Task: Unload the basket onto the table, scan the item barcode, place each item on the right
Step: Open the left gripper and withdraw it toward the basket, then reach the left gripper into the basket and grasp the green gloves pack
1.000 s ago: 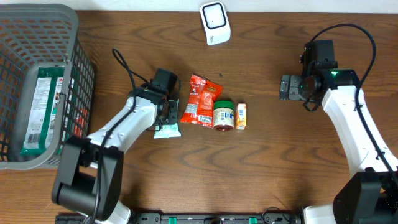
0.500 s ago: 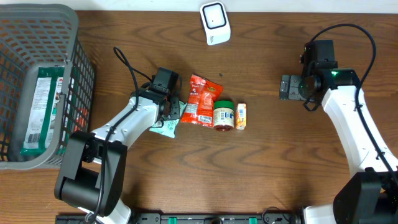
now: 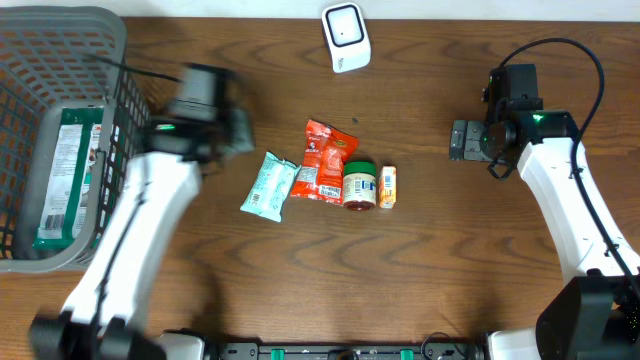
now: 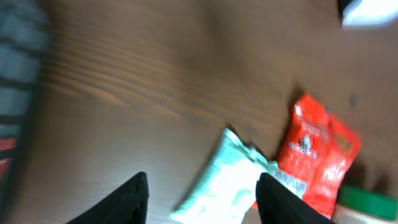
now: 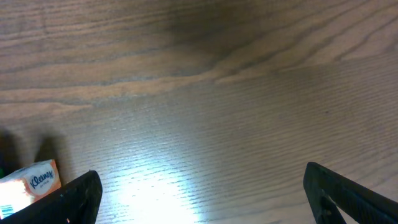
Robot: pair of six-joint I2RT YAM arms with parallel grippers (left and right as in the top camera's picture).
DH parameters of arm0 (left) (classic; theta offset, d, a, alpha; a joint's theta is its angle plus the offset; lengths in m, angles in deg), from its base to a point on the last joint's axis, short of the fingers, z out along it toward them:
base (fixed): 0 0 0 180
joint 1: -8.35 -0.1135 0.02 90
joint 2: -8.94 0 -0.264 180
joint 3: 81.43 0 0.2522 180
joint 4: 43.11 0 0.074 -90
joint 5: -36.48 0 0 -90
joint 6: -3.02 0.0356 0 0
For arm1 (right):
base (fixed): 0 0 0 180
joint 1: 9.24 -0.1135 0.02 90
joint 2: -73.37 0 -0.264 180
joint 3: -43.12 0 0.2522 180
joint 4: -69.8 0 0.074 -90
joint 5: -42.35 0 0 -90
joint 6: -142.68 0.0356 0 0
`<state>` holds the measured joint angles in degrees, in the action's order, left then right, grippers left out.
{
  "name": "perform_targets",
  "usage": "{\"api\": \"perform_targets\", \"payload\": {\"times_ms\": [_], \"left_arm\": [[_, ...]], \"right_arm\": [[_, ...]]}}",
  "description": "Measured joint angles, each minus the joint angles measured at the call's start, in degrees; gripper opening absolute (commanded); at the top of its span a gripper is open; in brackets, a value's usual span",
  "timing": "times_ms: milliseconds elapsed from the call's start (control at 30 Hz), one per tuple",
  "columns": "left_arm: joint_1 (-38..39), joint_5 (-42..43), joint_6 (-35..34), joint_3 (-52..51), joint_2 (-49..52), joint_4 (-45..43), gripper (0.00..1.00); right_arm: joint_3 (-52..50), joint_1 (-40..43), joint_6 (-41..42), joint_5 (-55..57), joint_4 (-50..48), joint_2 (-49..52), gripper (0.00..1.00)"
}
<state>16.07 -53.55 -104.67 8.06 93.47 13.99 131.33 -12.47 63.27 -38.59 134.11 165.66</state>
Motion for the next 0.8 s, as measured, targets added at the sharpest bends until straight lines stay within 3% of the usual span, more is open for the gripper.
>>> {"api": "perform_targets", "payload": {"times_ms": [200, 467, 800], "left_arm": [[-15.9, 0.5, 1.2, 4.5, -5.9, 3.7, 0.66], [-34.2, 12.4, 3.0, 4.7, -6.8, 3.9, 0.66], [-36.0, 20.2, 4.3, 4.8, -9.0, 2.8, 0.65]], "right_arm": [[0.0, 0.0, 0.0, 0.0, 0.0, 0.0, 0.99], [0.0, 0.0, 0.0, 0.0, 0.0, 0.0, 0.99], [0.0, 0.0, 0.0, 0.0, 0.0, 0.0, 0.99]]}}
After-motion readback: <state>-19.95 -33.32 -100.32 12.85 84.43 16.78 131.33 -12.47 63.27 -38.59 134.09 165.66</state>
